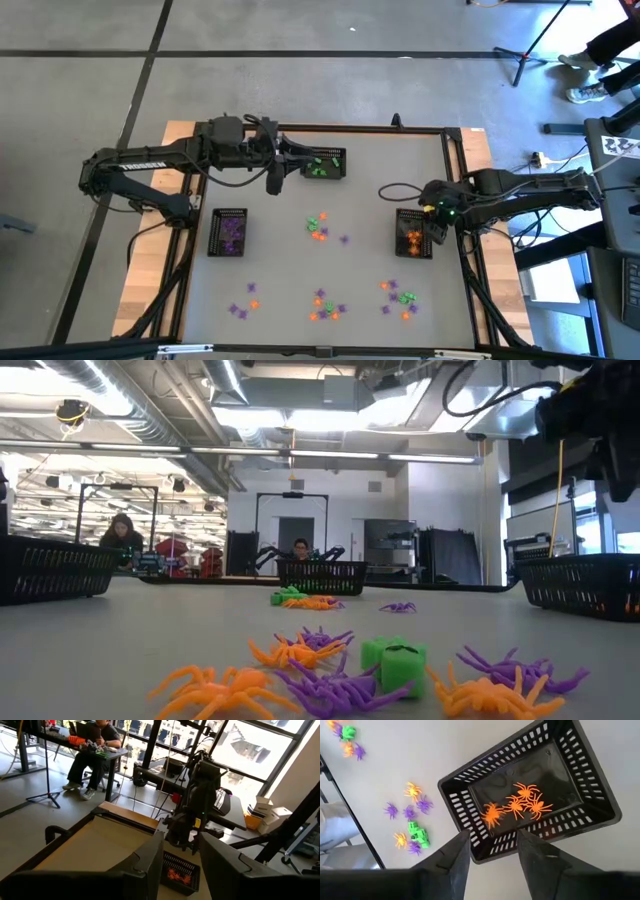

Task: Sort Halloween decoration
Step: Put the green skeleton toy into the top bin

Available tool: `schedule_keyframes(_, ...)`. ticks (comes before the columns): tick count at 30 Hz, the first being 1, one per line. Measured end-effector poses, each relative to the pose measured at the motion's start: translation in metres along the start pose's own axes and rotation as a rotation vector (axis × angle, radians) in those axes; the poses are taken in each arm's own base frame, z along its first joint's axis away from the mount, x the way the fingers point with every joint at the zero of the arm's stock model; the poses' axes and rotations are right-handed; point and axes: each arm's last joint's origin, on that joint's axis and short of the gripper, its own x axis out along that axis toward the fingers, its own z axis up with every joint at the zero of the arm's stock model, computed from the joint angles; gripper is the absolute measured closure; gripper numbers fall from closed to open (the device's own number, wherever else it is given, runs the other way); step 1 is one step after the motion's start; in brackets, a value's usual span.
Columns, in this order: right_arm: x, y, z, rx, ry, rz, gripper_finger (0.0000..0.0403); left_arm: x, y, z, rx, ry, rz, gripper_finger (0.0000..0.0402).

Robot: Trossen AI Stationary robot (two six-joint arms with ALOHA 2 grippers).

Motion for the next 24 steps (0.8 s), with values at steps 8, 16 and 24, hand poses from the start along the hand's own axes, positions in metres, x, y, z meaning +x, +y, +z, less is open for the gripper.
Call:
schedule_keyframes(8, 0.001, 0.021, 0.000, -0.135, -0.085, 0.116, 0.0255, 0.000, 0.000, -0.001, -0.009, 0.007, 0.004, 0.0282)
schedule_keyframes(16, 0.030, 0.068, -0.025, -0.310, -0.058, 0.109, 0.0260, 0.000, 0.001, -0.001, -0.011, 0.012, 0.005, 0.0282)
schedule_keyframes(24, 0.088, 0.102, -0.065, -0.420, 0.044, -0.038, 0.0261, 0.000, 0.003, -0.010, -0.011, 0.101, 0.021, 0.0282)
